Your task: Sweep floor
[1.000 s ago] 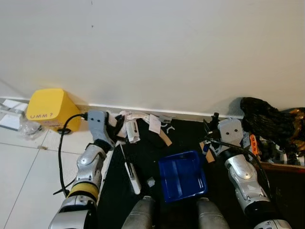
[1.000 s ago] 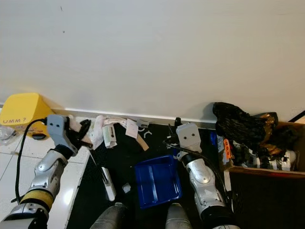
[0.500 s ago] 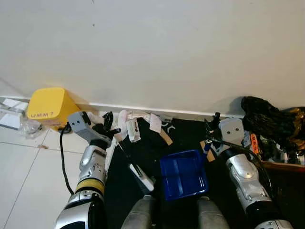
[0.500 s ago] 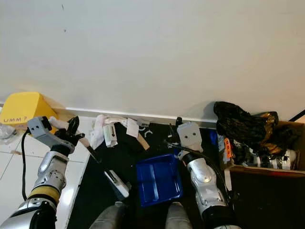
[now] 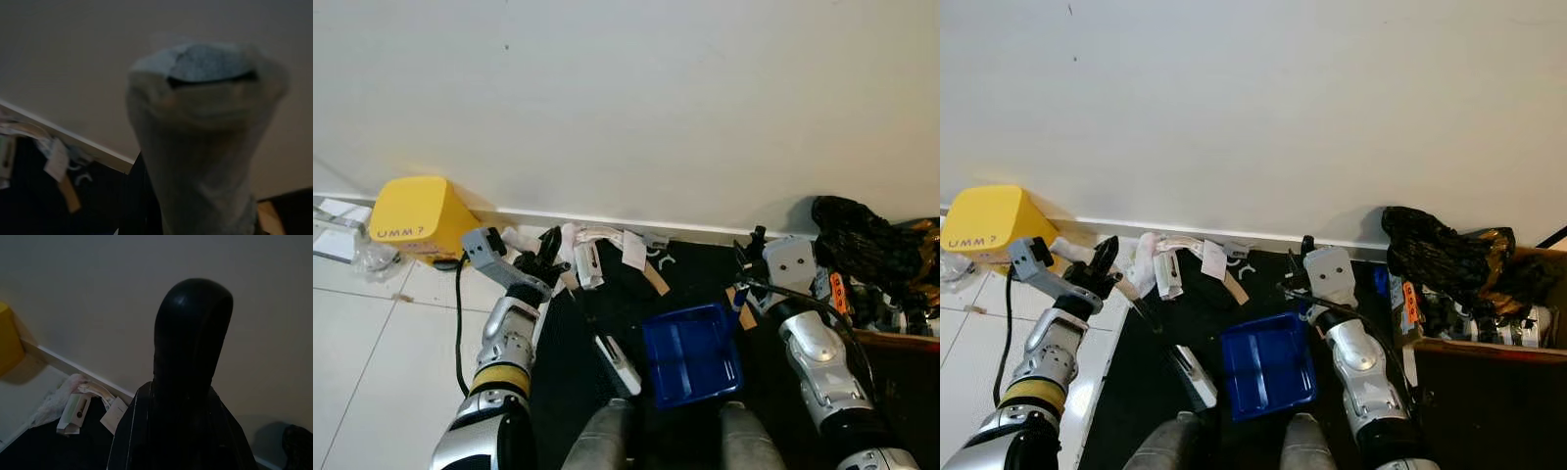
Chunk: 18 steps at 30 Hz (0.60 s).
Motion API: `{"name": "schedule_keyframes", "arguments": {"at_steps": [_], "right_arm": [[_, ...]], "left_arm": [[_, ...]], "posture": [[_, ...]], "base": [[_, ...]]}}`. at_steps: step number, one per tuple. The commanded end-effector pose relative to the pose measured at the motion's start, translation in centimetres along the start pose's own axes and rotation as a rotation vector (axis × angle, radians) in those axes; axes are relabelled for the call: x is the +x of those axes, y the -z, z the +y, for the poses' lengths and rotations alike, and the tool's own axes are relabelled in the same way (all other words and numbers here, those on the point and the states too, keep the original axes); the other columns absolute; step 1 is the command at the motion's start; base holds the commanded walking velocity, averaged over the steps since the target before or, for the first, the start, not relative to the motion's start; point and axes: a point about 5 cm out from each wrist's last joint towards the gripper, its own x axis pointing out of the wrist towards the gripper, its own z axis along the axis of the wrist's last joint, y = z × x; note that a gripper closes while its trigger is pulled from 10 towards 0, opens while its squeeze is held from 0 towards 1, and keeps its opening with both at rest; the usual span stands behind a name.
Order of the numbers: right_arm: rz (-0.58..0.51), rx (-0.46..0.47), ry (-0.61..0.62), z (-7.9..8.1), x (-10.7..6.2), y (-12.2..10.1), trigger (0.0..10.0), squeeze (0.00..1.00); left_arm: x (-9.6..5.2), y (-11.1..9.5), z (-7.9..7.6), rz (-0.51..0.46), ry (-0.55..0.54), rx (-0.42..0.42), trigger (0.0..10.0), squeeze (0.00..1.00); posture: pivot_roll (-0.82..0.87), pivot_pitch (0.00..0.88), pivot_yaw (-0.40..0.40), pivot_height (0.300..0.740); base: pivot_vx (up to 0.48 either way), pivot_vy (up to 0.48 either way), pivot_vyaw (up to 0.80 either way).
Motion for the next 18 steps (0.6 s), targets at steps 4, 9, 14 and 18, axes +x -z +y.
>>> {"name": "schedule_keyframes", "arguments": {"at_steps": [4,9,14,18], "right_arm": [[0.037,-0.028,-0.015,0.1,-0.3,0.6,10.0,0.00],[0.037,-0.028,-0.014,0.0,-0.3,0.6,10.0,0.00],[0.039,-0.025,-0.014,0.1,-0.3,0.7,10.0,0.00],[0.041,-0.022,-0.014,0.2,-0.3,0.8,10.0,0.00]], "left_arm": [[-0.8,3.8,-1.0,0.067,0.023,-0.237,10.0,0.00],[-0.3,3.3,-1.8,0.057,0.081,-0.271,10.0,0.00],[0.4,1.4,-2.9,0.016,0.171,-0.274,10.0,0.00],[0.4,-0.4,-3.5,0.009,0.233,-0.192,10.0,0.00]], "posture": [[-0.01,0.308,0.044,0.740],[0.00,0.301,0.045,0.740],[0.01,0.296,0.048,0.740],[0.02,0.291,0.055,0.740]], "base": [[0.000,0.000,0.00],[0.000,0.000,0.00],[0.000,0.000,0.00],[0.000,0.000,0.00]]}}
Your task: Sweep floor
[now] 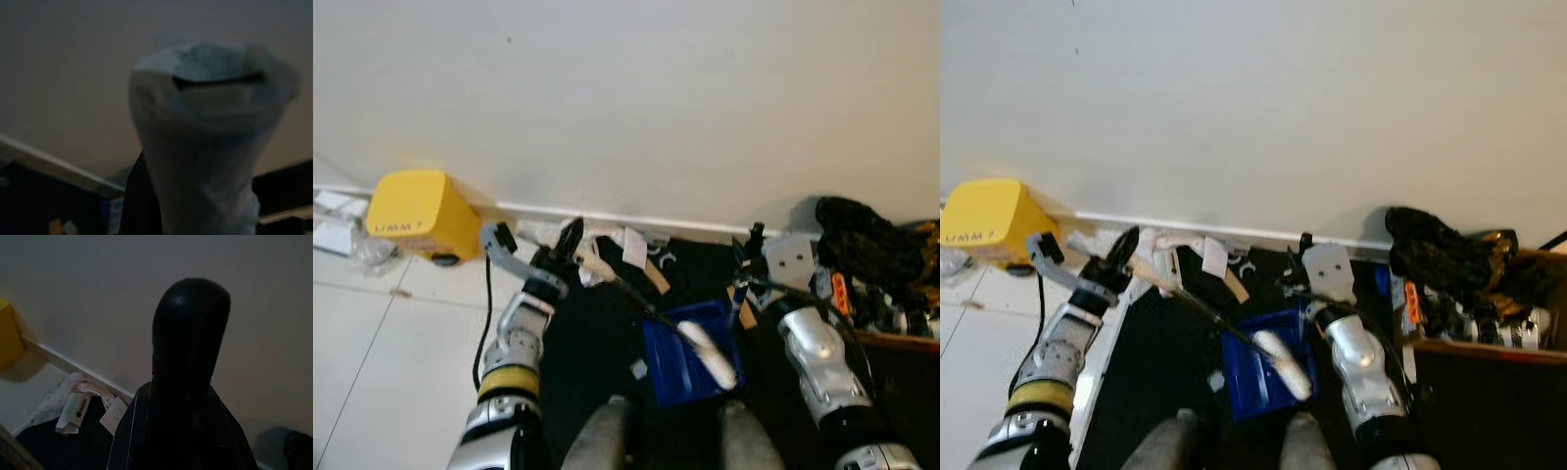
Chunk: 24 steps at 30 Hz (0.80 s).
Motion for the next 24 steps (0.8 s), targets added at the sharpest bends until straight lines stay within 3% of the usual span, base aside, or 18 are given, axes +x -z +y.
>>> {"name": "schedule_keyframes", "arguments": {"at_steps": [1,3,5,6,8,15,17,18,20,21,24], "right_arm": [[0.054,-0.012,-0.007,0.3,-0.8,1.2,10.0,0.00],[0.055,-0.009,-0.006,0.3,-0.8,1.2,10.0,0.00],[0.058,-0.007,-0.005,0.4,-0.8,1.3,10.0,0.00],[0.058,-0.007,-0.005,0.4,-0.8,1.3,10.0,0.00],[0.060,-0.003,-0.005,0.5,-0.8,1.4,10.0,0.00],[0.039,0.049,-0.007,1.6,-0.6,1.3,10.0,0.00],[0.027,0.063,-0.011,2.0,-0.5,1.2,10.0,0.00],[-0.006,0.096,-0.005,2.6,-0.2,0.7,10.0,0.00],[-0.014,0.105,-0.004,2.8,-0.2,0.6,10.0,0.00],[-0.012,0.098,-0.010,3.1,-0.1,0.5,10.0,0.00],[-0.009,0.091,-0.015,3.2,-0.2,0.6,10.0,0.00]], "left_arm": [[-0.9,0.0,-0.1,0.076,0.032,0.079,10.0,0.00],[-1.7,-1.2,-0.3,0.189,0.093,0.326,10.0,0.00],[-2.8,-3.1,-0.3,0.250,0.119,0.481,10.0,0.00],[-2.8,-3.1,-0.3,0.250,0.119,0.481,10.0,0.00],[-3.3,-4.3,-0.4,0.271,0.129,0.566,10.0,0.00],[-4.1,-5.6,0.1,0.316,0.066,0.720,10.0,0.00],[-4.3,-5.4,0.5,0.326,0.046,0.727,10.0,0.00],[-4.9,-4.1,1.6,0.352,0.003,0.694,10.0,0.00],[-5.1,-3.6,1.9,0.362,-0.014,0.681,10.0,0.00],[-5.6,-2.3,2.7,0.377,-0.046,0.648,10.0,0.00],[-5.7,-1.7,2.9,0.380,-0.058,0.630,10.0,0.00]], "posture": [[0.03,0.291,0.058,0.740],[0.04,0.290,0.062,0.740],[0.04,0.295,0.066,0.740],[0.04,0.295,0.066,0.740],[0.05,0.297,0.067,0.740],[0.06,0.304,0.063,0.740],[0.06,0.305,0.062,0.740],[0.07,0.305,0.058,0.740],[0.07,0.306,0.057,0.740],[0.06,0.305,0.055,0.740],[0.06,0.305,0.055,0.740]], "base": [[0.000,0.000,0.00],[0.000,0.000,0.00],[0.000,0.000,0.00],[0.000,0.000,0.00],[0.000,0.000,0.00],[0.000,0.000,0.00],[0.000,0.000,0.00],[0.000,0.000,0.00],[0.000,0.000,0.00],[0.000,0.000,0.00],[0.000,0.000,0.00]]}}
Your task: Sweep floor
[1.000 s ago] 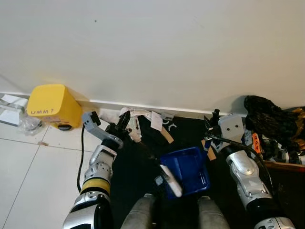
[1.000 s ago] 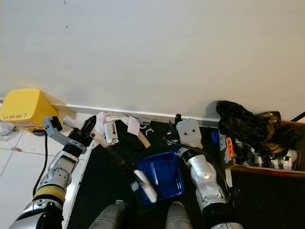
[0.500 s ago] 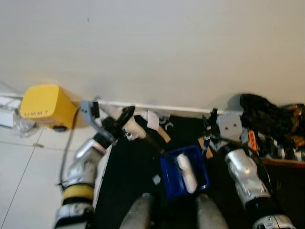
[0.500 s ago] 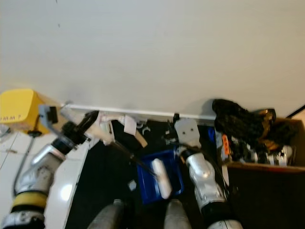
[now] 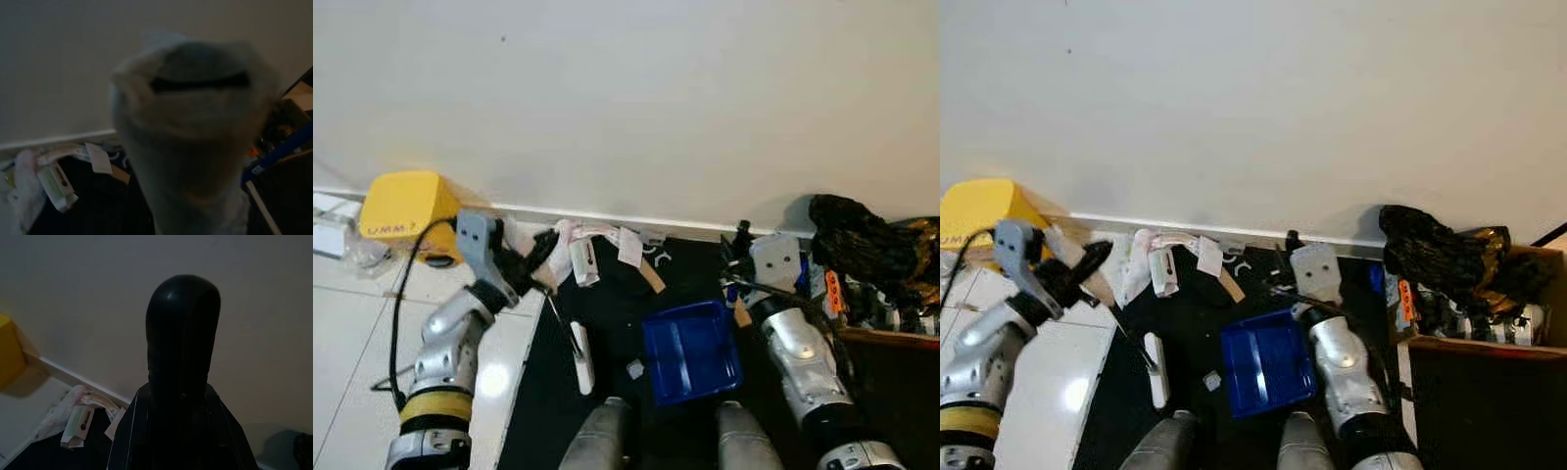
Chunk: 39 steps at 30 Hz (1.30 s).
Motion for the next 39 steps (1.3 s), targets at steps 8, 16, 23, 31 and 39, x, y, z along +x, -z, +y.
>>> {"name": "schedule_keyframes", "arguments": {"at_steps": [8,16,23,31,39], "right_arm": [[0.080,-0.049,-0.043,1.0,-1.5,1.7,10.0,0.00],[0.136,-0.004,-0.020,1.1,-1.7,2.6,10.0,0.00],[0.129,-0.014,-0.022,1.1,-1.3,2.4,10.0,0.00],[0.123,-0.024,-0.007,0.3,-1.2,2.2,10.0,0.00],[0.119,-0.028,0.001,0.0,-1.0,2.1,10.0,0.00]], "left_arm": [[1.7,4.6,-2.1,-0.085,-0.159,-0.560,10.0,0.00],[4.2,5.2,-4.8,-0.137,-0.050,-0.776,10.0,0.00],[4.8,5.8,-6.1,-0.096,0.011,-0.841,10.0,0.00],[4.7,6.9,-7.2,-0.064,0.025,-0.937,10.0,0.00],[5.7,5.8,-8.1,-0.138,0.070,-1.012,10.0,0.00]], "posture": [[0.01,0.313,0.053,0.740],[0.01,0.316,0.048,0.740],[0.00,0.316,0.048,0.740],[-0.01,0.317,0.048,0.740],[0.00,0.313,0.049,0.740]], "base": [[0.000,0.000,0.00],[0.000,0.000,0.00],[0.000,0.000,0.00],[0.000,0.000,0.00],[0.000,0.000,0.00]]}}
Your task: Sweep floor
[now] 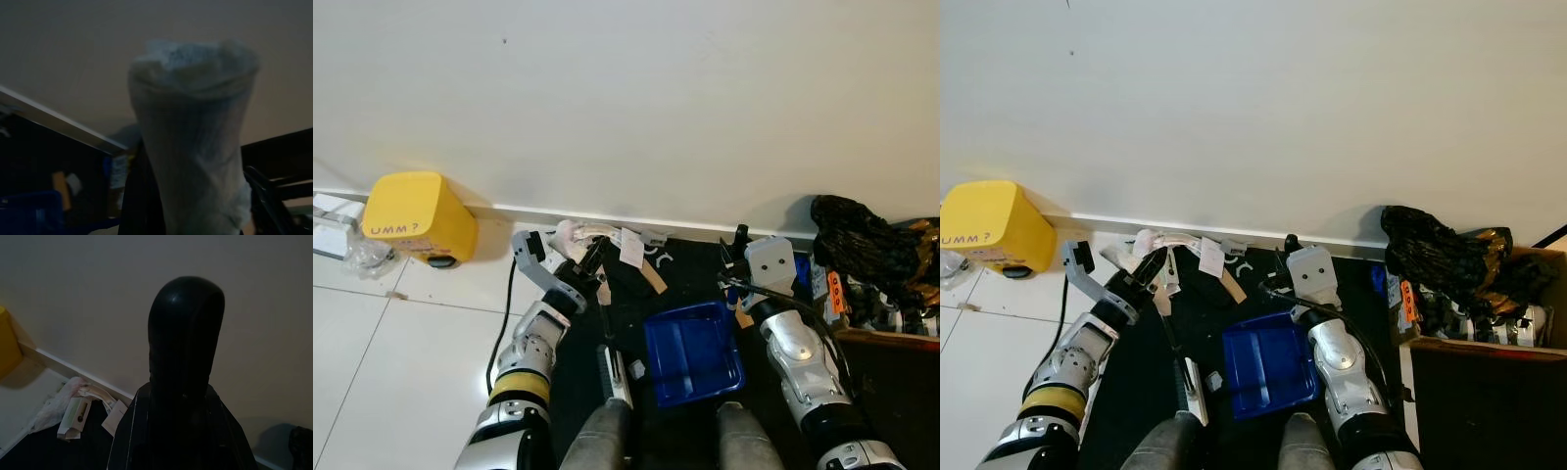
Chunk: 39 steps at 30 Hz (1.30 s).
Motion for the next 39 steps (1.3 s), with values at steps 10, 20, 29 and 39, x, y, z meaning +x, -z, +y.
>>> {"name": "schedule_keyframes", "arguments": {"at_steps": [10,20,29,39], "right_arm": [[0.069,0.020,-0.012,0.7,-0.6,1.4,10.0,0.00],[0.066,0.016,-0.007,0.5,-0.7,1.4,10.0,0.00],[0.065,0.016,-0.011,0.5,-0.6,1.3,10.0,0.00],[0.068,0.018,-0.007,0.5,-0.6,1.4,10.0,0.00]], "left_arm": [[1.0,3.2,-1.5,-0.010,0.069,-0.289,10.0,0.00],[1.2,3.2,-1.9,-0.024,0.079,-0.332,10.0,0.00],[2.1,2.9,-2.9,-0.040,0.123,-0.364,10.0,0.00],[2.0,3.1,-2.9,-0.027,0.115,-0.364,10.0,0.00]], "posture": [[0.00,0.301,0.053,0.740],[-0.01,0.295,0.052,0.740],[-0.01,0.295,0.052,0.740],[0.00,0.300,0.056,0.740]], "base": [[0.000,0.000,0.00],[0.000,0.000,0.00],[0.000,0.000,0.00],[0.000,0.000,0.00]]}}
